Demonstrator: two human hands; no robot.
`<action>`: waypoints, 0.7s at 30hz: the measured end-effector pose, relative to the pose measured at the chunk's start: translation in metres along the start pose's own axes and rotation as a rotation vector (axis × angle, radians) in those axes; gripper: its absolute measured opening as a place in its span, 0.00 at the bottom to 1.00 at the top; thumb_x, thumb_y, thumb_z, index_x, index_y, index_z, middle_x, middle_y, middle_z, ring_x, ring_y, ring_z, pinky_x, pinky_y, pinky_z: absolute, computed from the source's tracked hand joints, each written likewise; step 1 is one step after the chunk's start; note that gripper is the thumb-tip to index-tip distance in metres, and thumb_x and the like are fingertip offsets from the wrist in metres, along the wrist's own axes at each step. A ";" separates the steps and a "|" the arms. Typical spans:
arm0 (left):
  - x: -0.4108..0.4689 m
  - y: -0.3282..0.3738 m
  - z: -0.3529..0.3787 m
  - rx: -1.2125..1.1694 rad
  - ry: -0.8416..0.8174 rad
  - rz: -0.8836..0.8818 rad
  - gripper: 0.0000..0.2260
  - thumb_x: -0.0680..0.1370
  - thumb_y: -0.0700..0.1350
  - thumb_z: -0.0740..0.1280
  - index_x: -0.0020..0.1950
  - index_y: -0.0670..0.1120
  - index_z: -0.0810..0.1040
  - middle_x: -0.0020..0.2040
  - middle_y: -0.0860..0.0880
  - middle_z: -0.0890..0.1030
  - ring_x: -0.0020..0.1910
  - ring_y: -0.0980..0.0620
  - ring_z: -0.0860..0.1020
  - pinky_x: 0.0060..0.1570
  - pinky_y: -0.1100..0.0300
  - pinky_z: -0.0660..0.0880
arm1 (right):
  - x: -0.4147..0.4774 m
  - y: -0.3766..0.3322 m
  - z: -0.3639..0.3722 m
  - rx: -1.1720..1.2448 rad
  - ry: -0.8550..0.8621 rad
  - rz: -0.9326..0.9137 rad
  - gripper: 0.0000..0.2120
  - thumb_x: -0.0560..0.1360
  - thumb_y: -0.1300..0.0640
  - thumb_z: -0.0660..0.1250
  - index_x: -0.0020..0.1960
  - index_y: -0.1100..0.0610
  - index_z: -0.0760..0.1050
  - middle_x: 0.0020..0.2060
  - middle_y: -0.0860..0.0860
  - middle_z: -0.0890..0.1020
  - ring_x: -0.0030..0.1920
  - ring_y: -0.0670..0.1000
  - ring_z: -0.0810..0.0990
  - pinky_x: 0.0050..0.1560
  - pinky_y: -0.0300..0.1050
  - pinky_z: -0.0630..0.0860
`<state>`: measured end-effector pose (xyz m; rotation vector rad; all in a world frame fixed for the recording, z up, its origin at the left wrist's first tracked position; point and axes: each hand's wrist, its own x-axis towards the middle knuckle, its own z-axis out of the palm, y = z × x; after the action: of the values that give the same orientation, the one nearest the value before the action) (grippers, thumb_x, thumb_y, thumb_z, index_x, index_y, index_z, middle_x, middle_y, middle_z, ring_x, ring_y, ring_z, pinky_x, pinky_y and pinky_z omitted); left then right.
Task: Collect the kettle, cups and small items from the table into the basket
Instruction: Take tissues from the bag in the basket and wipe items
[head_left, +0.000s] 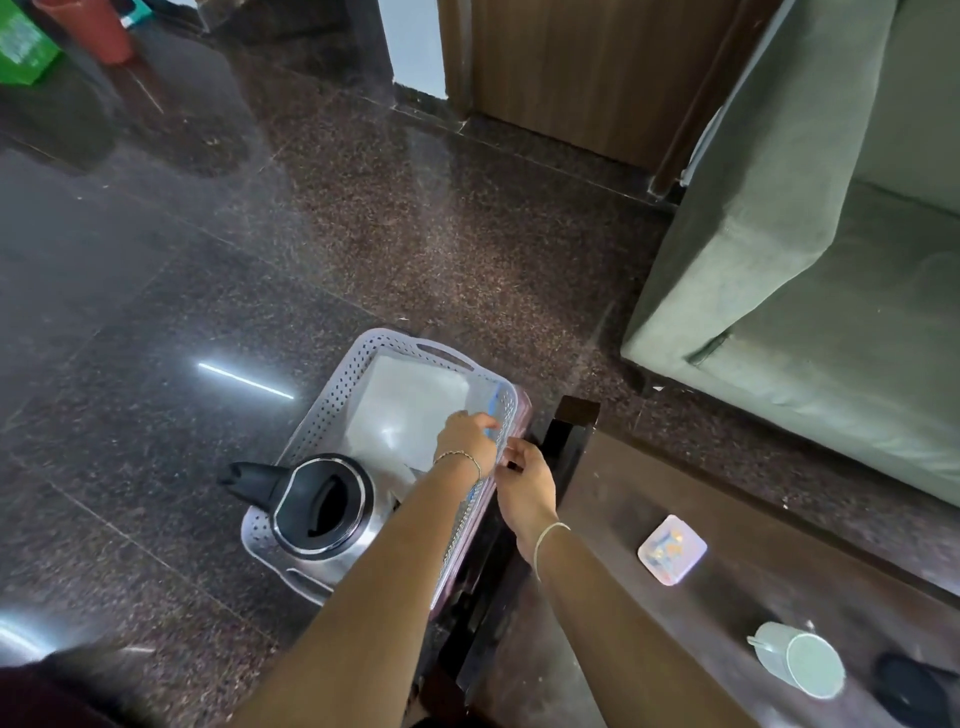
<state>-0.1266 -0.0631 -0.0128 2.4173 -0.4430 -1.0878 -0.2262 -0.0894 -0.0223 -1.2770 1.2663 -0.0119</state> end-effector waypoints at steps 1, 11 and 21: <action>0.005 -0.001 0.004 0.035 -0.019 0.001 0.22 0.76 0.32 0.59 0.65 0.51 0.76 0.75 0.43 0.63 0.69 0.42 0.69 0.65 0.49 0.72 | 0.005 0.002 0.001 -0.020 -0.006 -0.007 0.20 0.77 0.61 0.62 0.69 0.51 0.69 0.59 0.47 0.78 0.55 0.48 0.78 0.61 0.48 0.75; 0.025 -0.013 0.012 0.190 -0.080 -0.048 0.23 0.79 0.39 0.59 0.75 0.49 0.64 0.79 0.46 0.54 0.76 0.42 0.59 0.73 0.52 0.61 | 0.021 0.008 0.008 -0.049 0.004 0.001 0.22 0.77 0.58 0.65 0.68 0.45 0.68 0.51 0.39 0.77 0.39 0.32 0.73 0.35 0.28 0.67; 0.050 -0.007 0.019 0.056 0.138 -0.165 0.23 0.75 0.54 0.69 0.65 0.45 0.71 0.62 0.42 0.73 0.63 0.41 0.73 0.60 0.50 0.72 | 0.030 0.017 0.007 -0.057 0.030 -0.041 0.25 0.73 0.59 0.72 0.67 0.46 0.71 0.51 0.39 0.80 0.40 0.34 0.81 0.40 0.28 0.72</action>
<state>-0.1089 -0.0852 -0.0583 2.5961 -0.2346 -0.9780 -0.2201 -0.0970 -0.0558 -1.3564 1.2738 -0.0241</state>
